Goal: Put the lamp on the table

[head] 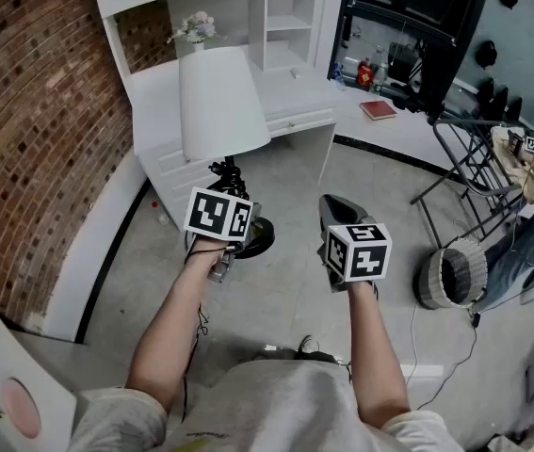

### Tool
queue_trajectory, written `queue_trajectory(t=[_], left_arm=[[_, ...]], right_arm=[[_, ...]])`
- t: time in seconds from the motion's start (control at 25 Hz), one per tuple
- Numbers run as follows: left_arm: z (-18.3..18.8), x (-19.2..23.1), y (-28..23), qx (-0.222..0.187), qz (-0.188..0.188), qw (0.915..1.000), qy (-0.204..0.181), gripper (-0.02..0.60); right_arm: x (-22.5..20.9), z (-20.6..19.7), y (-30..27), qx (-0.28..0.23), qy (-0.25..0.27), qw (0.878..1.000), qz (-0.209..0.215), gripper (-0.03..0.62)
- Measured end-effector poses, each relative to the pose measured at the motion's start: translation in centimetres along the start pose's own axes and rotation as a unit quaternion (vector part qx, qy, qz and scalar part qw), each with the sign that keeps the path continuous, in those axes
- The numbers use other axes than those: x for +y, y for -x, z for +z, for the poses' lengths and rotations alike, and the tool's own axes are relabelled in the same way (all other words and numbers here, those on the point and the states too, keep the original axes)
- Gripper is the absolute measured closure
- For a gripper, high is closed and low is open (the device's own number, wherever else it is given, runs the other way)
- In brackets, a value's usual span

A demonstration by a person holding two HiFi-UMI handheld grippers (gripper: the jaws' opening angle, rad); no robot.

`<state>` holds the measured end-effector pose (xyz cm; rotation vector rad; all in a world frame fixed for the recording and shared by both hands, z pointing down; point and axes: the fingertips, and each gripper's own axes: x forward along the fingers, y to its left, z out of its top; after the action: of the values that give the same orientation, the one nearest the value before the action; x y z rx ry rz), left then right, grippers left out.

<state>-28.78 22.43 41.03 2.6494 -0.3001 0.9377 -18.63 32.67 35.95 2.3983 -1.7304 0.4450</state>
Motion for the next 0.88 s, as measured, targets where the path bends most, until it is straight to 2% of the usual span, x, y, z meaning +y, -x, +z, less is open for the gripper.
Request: queue_trajectory(t=[0.4, 0.88], left_arm=[[0.3, -0.4, -0.6, 0.003, -0.004, 1.0000, -0.004, 0.476], [1.9, 0.0, -3.3, 0.009, 0.004, 0.9998, -0.014, 0.476]], right_arm=[[0.0, -0.6, -0.4, -0.002, -0.005, 1.000, 0.003, 0.591], [-1.8, 0.0, -3.5, -0.003, -0.011, 1.000, 0.015, 0.590]])
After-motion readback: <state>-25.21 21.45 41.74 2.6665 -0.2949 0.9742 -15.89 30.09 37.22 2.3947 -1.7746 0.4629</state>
